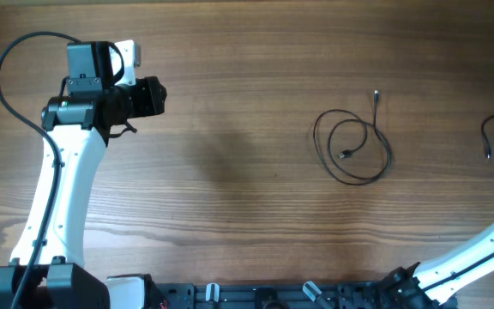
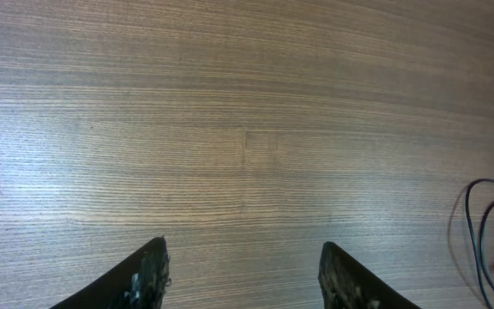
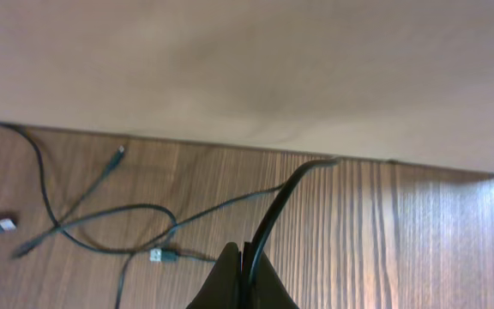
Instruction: Untangle cables
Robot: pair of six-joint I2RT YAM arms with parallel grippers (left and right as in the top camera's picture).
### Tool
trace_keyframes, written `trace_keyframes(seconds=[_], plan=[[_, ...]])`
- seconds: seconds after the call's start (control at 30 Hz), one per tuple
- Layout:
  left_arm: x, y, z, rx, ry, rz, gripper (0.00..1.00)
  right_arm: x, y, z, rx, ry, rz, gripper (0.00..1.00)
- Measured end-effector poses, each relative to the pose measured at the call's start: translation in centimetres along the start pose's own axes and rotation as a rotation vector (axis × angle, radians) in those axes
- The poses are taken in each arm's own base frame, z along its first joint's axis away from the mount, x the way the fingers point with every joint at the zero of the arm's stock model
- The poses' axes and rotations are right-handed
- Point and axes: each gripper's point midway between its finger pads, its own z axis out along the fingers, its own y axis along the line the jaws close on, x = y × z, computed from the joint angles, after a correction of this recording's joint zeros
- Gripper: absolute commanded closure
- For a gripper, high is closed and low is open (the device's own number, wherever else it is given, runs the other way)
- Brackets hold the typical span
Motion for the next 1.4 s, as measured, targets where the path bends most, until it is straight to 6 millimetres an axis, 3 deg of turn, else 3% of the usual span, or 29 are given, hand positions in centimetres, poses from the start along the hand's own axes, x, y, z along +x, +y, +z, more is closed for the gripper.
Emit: trace_keyframes(seconds=[0.1,0.2,0.27,0.33,0.63,0.93,1.0,1.4], plan=[[0.1,-0.1,0.0,0.001,0.003,0.001,0.42,1.1,0.6,1.3,0.001,0.035,-0.013,0.96],[0.8,-0.1,0.0,0.000,0.030,-0.002,0.42,1.5,1.1,1.3,-0.009,0.044,-0.021,0.91],[0.8,-0.3,0.1,0.002,0.031,0.001,0.42,1.6,1.4,1.2,-0.015,0.048,-0.021,0.75],[0.8,-0.4,0.1,0.003,0.031,0.003,0.42,1.9,1.5,1.1,-0.020,0.059,-0.025,0.73],[0.7,-0.4,0.1,0.003,0.029,0.003,0.42,2.9,1.7,1.1,-0.038,0.102,-0.025,0.34],[0.7,-0.4,0.1,0.003,0.029,0.014,0.41,5.4,2.5,-0.1,-0.031,0.177,-0.045,0.24],[0.7,-0.4,0.1,0.004,0.028,0.021,0.42,5.9,2.7,-1.0,-0.030,0.187,-0.049,0.24],[0.7,-0.2,0.0,0.002,0.027,0.070,0.37,6.7,1.5,-14.0,-0.094,0.112,-0.065,0.23]])
